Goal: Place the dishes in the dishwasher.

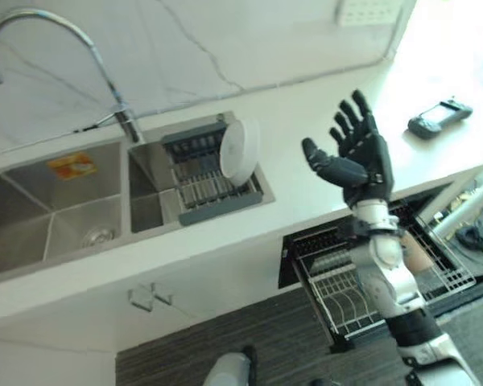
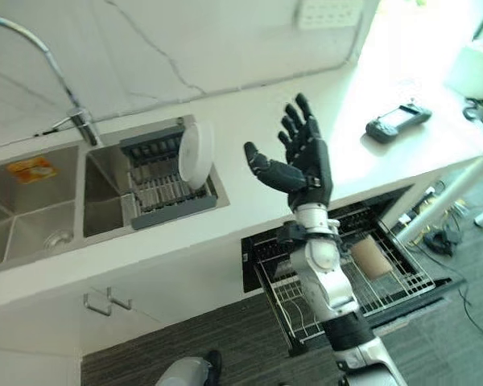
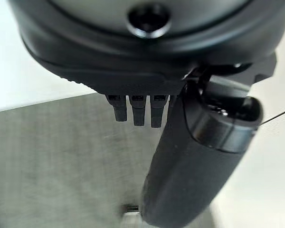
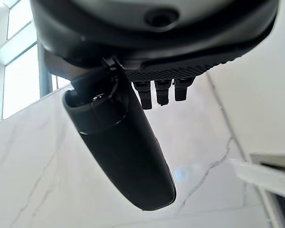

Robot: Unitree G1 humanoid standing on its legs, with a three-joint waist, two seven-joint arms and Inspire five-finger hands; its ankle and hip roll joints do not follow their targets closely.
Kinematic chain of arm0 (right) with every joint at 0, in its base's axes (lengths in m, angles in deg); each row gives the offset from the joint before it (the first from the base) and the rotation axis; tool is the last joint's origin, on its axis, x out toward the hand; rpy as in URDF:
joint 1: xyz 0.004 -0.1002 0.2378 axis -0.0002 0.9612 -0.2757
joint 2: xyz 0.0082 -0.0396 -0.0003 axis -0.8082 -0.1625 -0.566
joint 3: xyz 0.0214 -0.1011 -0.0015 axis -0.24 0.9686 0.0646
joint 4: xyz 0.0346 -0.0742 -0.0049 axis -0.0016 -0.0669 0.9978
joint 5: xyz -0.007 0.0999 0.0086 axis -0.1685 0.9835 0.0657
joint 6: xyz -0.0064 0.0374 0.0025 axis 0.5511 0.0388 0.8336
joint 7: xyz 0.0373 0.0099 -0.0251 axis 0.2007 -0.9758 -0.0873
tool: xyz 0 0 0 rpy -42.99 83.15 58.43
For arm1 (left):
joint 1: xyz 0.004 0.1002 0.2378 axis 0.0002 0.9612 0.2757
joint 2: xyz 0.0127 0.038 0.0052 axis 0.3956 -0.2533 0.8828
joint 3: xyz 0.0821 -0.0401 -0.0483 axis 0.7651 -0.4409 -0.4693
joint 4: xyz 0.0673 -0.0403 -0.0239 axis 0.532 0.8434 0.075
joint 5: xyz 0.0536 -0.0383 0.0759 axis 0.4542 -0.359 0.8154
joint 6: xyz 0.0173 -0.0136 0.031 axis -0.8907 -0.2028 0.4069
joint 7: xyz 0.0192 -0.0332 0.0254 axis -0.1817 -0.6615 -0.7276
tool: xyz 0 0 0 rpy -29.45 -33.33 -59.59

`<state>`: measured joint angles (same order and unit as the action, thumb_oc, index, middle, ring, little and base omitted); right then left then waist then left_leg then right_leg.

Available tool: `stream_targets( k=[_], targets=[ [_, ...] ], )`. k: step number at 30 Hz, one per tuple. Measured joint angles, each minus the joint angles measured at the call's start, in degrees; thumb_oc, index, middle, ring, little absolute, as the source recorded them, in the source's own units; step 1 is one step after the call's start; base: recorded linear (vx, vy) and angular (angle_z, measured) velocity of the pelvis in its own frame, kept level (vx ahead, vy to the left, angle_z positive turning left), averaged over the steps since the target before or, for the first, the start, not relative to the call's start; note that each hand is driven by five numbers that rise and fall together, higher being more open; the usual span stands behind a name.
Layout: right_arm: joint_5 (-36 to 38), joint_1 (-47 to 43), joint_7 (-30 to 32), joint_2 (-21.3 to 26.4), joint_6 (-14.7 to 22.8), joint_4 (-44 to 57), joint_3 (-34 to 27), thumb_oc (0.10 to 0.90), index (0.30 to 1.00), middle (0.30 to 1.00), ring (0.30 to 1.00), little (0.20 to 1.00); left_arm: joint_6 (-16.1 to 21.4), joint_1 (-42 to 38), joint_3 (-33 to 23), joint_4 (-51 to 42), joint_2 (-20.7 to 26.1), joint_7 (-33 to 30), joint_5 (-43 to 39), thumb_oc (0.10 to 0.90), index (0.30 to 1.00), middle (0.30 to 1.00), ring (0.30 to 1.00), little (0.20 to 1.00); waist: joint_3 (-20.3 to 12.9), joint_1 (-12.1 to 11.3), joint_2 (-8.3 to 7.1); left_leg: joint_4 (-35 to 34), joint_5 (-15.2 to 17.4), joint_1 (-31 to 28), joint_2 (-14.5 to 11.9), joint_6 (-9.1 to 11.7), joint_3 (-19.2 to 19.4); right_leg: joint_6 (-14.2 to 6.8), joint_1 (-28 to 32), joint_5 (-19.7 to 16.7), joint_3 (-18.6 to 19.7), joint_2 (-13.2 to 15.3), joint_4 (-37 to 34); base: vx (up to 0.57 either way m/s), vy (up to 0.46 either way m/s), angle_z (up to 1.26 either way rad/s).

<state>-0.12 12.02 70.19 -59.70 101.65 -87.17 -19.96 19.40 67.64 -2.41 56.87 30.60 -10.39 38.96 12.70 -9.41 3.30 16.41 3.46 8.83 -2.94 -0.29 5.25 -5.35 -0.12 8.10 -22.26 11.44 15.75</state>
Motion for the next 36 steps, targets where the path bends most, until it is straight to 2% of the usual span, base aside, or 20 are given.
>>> stream_targets(
  k=[3,7,15,20,24,31,36],
  targets=[
    [0.0,0.9,0.8,0.8,0.0,0.1,-1.5,0.8,0.9,0.9,0.9,0.9,0.3,3.3,0.9,1.6,-3.2,0.7,1.4,0.8,0.9,0.9,0.9,0.9,0.1,-0.4,-0.67,0.2,0.6,0.1,0.2,0.9,-1.5,0.9,0.7,1.7,-1.5,0.3,1.5,0.05,0.05,0.35],
    [0.0,2.3,1.7,0.7,-0.5,0.7,-2.1,0.8,0.9,0.9,0.9,0.9,-0.8,6.8,1.7,1.9,-3.3,1.1,2.8,0.8,0.9,0.9,0.9,0.9,-0.1,-1.6,-2.0,0.5,1.1,0.1,0.9,0.4,-2.6,0.8,0.7,3.5,-2.0,1.2,3.7,0.11,0.075,0.17],
    [-0.1,1.9,2.0,0.7,-1.2,1.4,-3.0,0.8,0.9,0.9,0.9,0.9,0.2,6.4,1.5,1.8,-2.6,1.2,3.3,0.8,0.9,0.9,0.9,0.9,-0.2,-1.8,-2.5,2.6,2.6,0.2,1.9,0.0,-2.2,0.2,1.5,3.8,-1.9,2.2,4.4,0.12,0.041,0.01],
    [0.1,-0.5,1.9,0.7,-3.1,1.4,-3.6,0.8,0.9,0.9,0.9,0.9,0.8,6.3,1.9,2.5,-2.3,1.4,5.0,0.8,0.9,0.9,0.9,0.9,-0.2,-2.0,-2.45,4.6,3.5,1.4,2.1,-0.3,-2.4,-0.2,1.2,3.7,-2.1,2.5,4.4,0.12,0.046,0.06],
    [3.5,-2.7,2.0,0.1,-4.5,0.7,-3.5,0.8,0.9,0.9,0.9,0.9,0.7,6.3,2.0,3.3,-1.6,1.6,5.1,0.8,0.9,0.9,0.9,0.9,-0.2,-3.5,-2.46,5.4,5.0,1.1,2.2,-0.2,-2.3,-0.5,2.3,4.1,-2.0,2.9,4.2,0.13,0.018,0.02],
    [11.3,-11.0,2.0,0.3,-5.8,-6.2,-4.5,0.8,0.9,0.9,0.9,0.9,0.5,5.9,2.5,2.6,0.8,2.7,5.5,0.8,0.9,0.9,0.9,0.9,-0.2,-5.0,-2.46,6.3,4.8,3.2,2.3,-0.7,-3.4,-0.8,1.4,3.9,-3.4,2.8,4.1,0.07,-0.009,0.07],
    [14.7,-12.7,1.9,1.3,-7.4,-10.0,-5.5,0.8,0.9,0.9,0.9,0.9,0.4,5.1,3.8,3.0,1.6,2.8,5.5,0.8,0.9,0.9,0.9,0.9,-0.2,-5.9,-2.4,6.4,4.2,4.6,2.5,-0.5,-4.9,-0.9,0.7,3.9,-4.8,2.5,3.7,0.06,-0.004,0.15]
  ],
)
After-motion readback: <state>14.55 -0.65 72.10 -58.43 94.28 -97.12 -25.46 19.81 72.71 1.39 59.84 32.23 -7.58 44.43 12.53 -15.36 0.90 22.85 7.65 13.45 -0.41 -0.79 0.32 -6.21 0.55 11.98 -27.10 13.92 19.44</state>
